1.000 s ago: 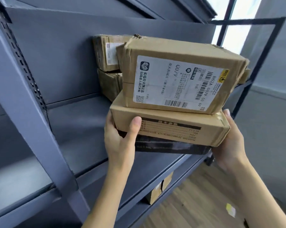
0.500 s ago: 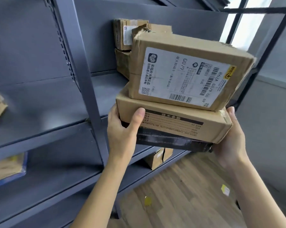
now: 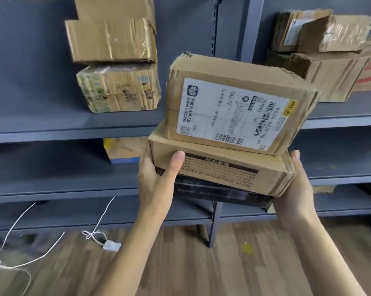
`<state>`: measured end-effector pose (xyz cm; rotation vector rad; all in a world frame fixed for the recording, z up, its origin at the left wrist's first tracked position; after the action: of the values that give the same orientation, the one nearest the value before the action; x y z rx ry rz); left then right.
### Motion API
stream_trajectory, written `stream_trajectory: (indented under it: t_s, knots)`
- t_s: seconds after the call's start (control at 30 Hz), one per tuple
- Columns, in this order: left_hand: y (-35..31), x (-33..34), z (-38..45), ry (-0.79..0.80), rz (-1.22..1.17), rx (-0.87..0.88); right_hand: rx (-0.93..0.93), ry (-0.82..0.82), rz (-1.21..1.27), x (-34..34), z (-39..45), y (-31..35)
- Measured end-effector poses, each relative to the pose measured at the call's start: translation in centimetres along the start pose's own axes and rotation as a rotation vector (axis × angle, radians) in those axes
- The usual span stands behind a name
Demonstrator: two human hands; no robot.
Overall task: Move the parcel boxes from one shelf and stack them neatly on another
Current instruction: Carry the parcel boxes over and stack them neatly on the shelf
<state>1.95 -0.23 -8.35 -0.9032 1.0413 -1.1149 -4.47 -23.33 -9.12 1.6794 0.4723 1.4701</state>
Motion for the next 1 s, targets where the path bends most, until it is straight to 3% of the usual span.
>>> stream_trajectory:
  t_s: [0.23,0.57,0.83,1.0]
  knots:
    - [1.5,-10.9,0.2,-0.163,0.070,-0.025,0.123,0.149,0.028,8.8,0.1,-6.8]
    - [4.0,-30.7,5.0,-0.369,0.089,-0.033,0.061,0.393,-0.148,26.7,1.3,-17.2]
    - [4.4,-39.6,10.1,-0.396,0.095,0.010,0.059,0.289,-0.136,34.3,4.1,-22.5]
    - [6.1,-41.9,14.0,-0.400,0.021,-0.046,-0.013,0.379,-0.104,38.3,5.7,-23.4]
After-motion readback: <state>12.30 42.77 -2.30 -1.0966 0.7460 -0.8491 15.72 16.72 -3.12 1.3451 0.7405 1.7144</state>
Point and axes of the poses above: each hand's wrist, its own z-axis towards the middle knuckle, its own x-axis out of the palm, y = z × x, the point moved 10 cm from there along z, towards the middle knuckle, and after that the axes turned 12 degrees about z, right-handed, at the moved point
